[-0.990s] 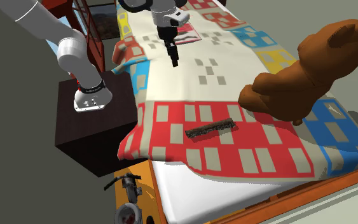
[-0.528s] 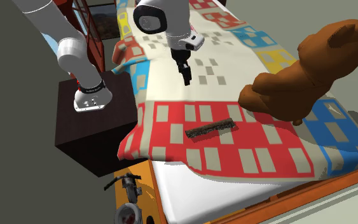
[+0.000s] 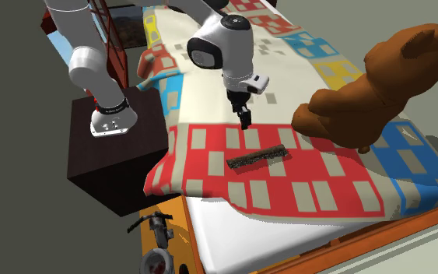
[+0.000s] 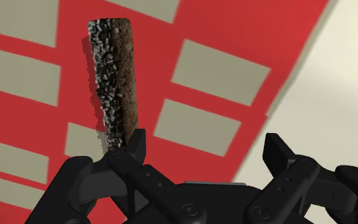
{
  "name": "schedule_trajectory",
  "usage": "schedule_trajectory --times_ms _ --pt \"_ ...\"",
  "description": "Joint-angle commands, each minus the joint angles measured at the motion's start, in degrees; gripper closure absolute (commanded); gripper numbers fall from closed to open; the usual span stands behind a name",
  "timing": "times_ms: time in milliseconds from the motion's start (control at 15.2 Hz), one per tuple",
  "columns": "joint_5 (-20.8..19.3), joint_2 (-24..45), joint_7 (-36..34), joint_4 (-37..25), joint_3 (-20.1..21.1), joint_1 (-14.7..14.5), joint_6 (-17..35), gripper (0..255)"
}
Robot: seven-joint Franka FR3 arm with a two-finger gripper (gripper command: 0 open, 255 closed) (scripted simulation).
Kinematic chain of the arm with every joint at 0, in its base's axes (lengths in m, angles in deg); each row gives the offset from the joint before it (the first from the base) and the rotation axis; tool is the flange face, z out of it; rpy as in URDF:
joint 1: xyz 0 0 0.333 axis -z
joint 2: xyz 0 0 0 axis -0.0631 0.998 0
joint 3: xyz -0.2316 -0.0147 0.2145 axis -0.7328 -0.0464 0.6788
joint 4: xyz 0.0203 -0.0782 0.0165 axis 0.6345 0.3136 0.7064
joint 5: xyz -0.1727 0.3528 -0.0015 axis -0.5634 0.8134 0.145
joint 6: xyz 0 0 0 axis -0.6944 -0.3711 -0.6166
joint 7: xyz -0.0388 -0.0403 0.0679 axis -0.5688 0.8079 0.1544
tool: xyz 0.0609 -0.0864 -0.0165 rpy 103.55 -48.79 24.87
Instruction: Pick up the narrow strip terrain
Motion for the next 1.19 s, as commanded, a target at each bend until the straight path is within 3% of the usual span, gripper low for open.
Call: schedule_trajectory --times_ms 0,528,1122 --pt "4.0 5.0 4.1 -3.5 0.2 2.1 0.3 0" --pt "14.1 23.3 13.8 -20.9 4.4 12.6 -2.0 0" --pt "16.3 26.7 15.2 -20.2 6.1 13.8 1.9 0"
